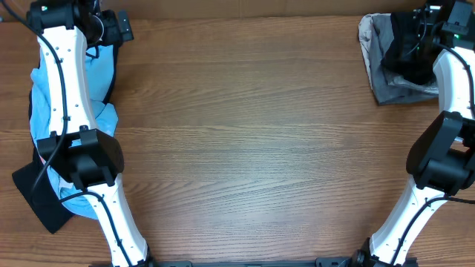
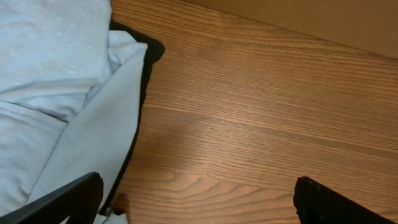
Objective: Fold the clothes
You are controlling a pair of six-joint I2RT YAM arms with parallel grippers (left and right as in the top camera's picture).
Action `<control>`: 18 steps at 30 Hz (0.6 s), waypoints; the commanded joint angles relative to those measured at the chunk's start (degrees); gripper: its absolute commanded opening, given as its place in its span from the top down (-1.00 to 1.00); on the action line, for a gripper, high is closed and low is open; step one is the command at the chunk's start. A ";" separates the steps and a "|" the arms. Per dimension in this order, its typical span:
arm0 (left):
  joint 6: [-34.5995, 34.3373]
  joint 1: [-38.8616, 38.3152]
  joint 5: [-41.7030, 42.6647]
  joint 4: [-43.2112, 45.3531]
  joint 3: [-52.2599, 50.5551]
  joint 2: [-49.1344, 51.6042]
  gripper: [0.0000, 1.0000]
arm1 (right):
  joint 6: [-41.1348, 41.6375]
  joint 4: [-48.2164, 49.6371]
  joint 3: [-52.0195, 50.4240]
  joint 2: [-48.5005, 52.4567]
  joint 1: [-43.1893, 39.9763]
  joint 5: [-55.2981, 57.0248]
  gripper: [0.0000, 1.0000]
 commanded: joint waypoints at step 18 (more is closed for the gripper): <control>-0.63 -0.42 0.63 0.35 0.42 0.61 -1.00 | 3.96 12.24 5.53 -4.76 5.14 -1.36 0.92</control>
